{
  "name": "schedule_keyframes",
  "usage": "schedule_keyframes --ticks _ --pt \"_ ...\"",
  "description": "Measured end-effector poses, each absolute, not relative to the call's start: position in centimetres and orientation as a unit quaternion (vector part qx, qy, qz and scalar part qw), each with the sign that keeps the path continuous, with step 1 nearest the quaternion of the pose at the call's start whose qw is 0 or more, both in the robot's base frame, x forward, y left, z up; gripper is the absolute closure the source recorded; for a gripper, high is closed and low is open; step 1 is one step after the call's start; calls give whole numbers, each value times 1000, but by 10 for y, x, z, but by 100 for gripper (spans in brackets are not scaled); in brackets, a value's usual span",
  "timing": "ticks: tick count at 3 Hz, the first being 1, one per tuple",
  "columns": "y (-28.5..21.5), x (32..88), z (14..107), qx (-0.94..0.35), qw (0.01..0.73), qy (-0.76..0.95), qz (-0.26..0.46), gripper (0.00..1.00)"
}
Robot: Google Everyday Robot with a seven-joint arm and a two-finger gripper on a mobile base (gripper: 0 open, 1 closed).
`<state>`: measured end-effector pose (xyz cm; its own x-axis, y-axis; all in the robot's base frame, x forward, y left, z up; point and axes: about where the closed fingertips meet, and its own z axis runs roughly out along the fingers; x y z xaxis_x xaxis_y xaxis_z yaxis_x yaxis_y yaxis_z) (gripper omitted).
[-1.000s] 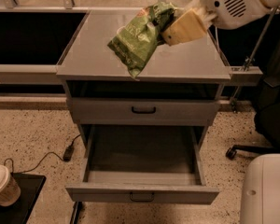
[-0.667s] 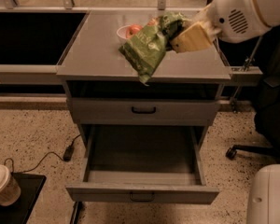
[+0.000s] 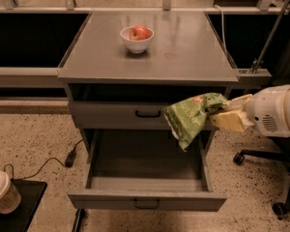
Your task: Place green jalapeno chip bag into middle drawer
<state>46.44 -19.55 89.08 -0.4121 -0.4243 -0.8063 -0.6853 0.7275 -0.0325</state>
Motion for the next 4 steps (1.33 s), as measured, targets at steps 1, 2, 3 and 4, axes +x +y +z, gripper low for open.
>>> schedule_keyframes --ticks 1,2,3,4 --pt "-195 465 891 -336 426 826 154 100" --pt "-184 476 878 -346 408 823 192 100" --pt "-199 495 817 -349 374 836 199 100" --pt "-247 516 723 -317 346 864 183 100"
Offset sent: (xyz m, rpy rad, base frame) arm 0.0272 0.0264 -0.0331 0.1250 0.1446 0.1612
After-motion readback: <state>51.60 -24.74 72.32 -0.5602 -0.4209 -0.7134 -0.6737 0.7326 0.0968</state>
